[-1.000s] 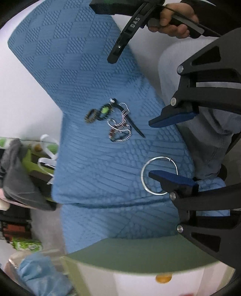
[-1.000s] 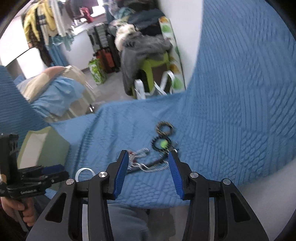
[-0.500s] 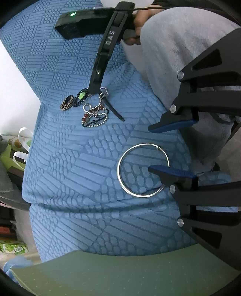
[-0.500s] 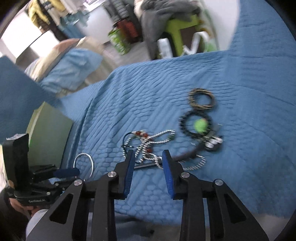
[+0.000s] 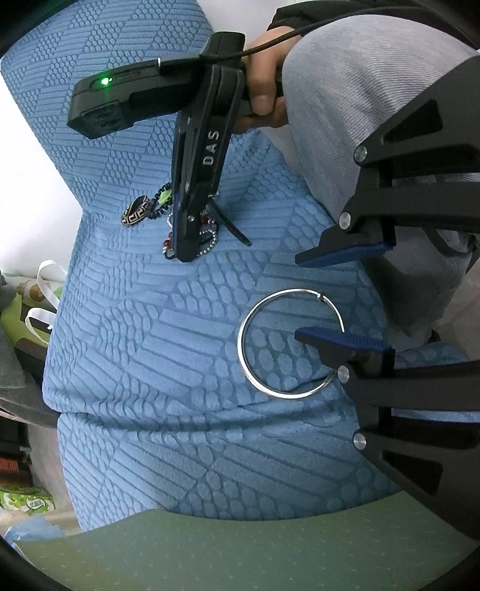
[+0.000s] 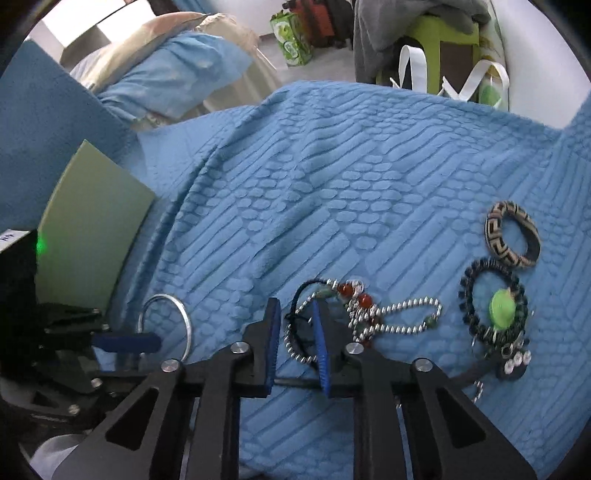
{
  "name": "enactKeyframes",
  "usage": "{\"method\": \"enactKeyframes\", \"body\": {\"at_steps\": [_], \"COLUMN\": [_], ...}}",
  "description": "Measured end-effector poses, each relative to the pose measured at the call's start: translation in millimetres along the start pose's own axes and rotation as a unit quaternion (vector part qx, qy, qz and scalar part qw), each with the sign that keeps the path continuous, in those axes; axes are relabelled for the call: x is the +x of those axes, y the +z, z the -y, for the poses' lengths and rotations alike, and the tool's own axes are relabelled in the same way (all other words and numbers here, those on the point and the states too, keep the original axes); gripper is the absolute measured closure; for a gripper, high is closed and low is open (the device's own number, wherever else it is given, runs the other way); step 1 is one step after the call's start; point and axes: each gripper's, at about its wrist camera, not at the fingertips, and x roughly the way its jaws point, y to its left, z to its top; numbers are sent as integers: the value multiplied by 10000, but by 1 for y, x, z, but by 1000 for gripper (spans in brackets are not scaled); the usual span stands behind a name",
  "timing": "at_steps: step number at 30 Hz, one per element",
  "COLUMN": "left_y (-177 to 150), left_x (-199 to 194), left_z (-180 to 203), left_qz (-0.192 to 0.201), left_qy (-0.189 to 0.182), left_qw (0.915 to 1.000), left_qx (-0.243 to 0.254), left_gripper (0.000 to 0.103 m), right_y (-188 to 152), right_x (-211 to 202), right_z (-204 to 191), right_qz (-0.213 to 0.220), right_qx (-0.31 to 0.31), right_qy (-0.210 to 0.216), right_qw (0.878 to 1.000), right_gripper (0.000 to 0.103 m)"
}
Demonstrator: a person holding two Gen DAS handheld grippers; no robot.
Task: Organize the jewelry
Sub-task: 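Lift the silver bangle with the left gripper while the right gripper grasps the beaded bracelet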
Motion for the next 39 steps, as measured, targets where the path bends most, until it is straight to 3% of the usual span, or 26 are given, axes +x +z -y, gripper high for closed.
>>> {"method": "enactKeyframes", "body": {"at_steps": [8, 12, 15, 19, 20, 24, 25, 31, 35, 39], "left_y": [5, 9, 10, 12, 13, 14, 13, 7, 2, -5], "left_x": [2, 5, 12, 5, 3, -6, -9, -1, 10, 14], "left_z": [11, 18, 22, 18, 14, 4, 6, 14, 19, 18], "left_qz": [38, -11, -129, 26, 21, 205, 259, 175, 96, 84], "left_qy": [27, 47, 257, 496, 610, 846, 947, 1288, 1734, 1925], "left_qw": [9998, 9994, 9987, 9980, 9977, 9962, 9951, 9900, 9800, 9744], "left_qx": [193, 332, 428, 378, 282, 48, 94, 551, 971, 1155], "left_gripper": [69, 75, 80, 80, 76, 27, 23, 23, 23, 23], "right_y": [0, -2, -4, -8, -10, -11, -11, -16, -22, -27], "right_x": [-25, -45, -55, -67, -71, -83, -86, -95, -95, -95], "right_z": [4, 5, 2, -1, 0, 0, 0, 1, 2, 5], "right_qz": [496, 720, 863, 999, 1038, 1186, 1229, 1335, 1337, 1299], "right_qx": [268, 360, 431, 494, 519, 585, 603, 704, 774, 820], "right_qy": [-211, -204, -145, -73, -50, 8, 22, 27, 27, 0], "right_qw": [9982, 9965, 9952, 9937, 9932, 9912, 9906, 9885, 9880, 9881], "right_gripper": [100, 100, 100, 100, 100, 100, 100, 100, 100, 100]}}
